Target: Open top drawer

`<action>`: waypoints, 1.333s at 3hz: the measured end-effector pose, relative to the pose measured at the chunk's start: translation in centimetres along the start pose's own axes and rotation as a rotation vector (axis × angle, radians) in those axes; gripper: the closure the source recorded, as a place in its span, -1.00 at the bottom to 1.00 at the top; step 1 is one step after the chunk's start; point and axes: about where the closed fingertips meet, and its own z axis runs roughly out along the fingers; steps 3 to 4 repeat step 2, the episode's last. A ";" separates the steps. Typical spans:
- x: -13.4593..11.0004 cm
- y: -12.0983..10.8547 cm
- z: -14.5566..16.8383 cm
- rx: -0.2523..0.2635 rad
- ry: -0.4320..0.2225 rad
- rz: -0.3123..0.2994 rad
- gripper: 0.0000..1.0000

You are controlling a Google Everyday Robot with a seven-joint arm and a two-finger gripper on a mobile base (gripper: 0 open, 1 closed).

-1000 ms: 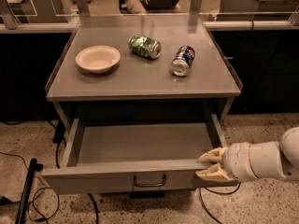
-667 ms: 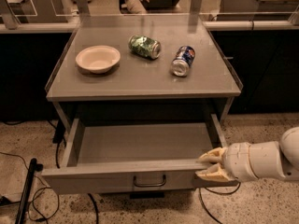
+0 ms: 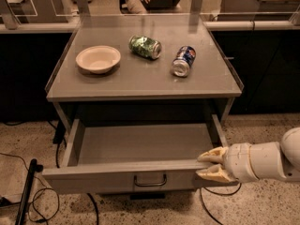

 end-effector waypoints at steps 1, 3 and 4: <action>0.0 0.0 0.0 0.000 0.000 0.000 -1.00; 0.0 0.0 0.0 0.000 0.000 0.000 -1.00; 0.0 0.0 0.0 0.000 0.000 0.000 -1.00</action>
Offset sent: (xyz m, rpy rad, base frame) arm 0.0000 0.0000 0.0000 0.0000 0.0000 0.0001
